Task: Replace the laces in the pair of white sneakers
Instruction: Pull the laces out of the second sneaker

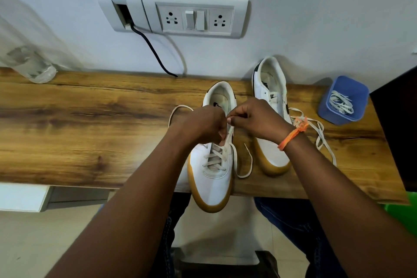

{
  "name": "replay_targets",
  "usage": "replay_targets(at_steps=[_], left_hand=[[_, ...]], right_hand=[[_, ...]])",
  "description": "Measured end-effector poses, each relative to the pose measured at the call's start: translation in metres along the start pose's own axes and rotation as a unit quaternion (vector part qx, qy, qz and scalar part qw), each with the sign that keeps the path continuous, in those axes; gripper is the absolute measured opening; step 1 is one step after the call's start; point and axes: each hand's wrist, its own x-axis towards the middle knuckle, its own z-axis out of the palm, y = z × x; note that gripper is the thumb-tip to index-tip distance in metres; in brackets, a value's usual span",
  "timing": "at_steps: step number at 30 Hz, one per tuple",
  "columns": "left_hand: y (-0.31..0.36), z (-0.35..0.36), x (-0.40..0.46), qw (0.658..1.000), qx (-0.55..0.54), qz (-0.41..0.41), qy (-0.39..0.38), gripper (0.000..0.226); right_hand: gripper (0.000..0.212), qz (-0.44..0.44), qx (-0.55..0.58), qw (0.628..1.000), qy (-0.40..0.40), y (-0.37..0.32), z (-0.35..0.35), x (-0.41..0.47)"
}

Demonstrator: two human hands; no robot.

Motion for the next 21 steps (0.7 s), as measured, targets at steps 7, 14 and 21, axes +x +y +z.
replay_targets(at_steps=[7,14,21], left_hand=[[-0.011,-0.019,-0.013,0.997,-0.027,-0.064,0.041,0.017],[-0.051,-0.026,-0.022,0.950,-0.042,-0.203,0.235,0.009],[-0.004,-0.005,-0.004,0.999,-0.009,-0.021,0.043,0.015]], right_hand=[[0.014,-0.010,-0.004,1.000,-0.006,0.003,0.001,0.000],[0.014,-0.001,0.021,1.000,-0.007,0.004,0.002,0.000],[0.013,-0.008,0.006,1.000,-0.008,0.005,0.002,0.002]])
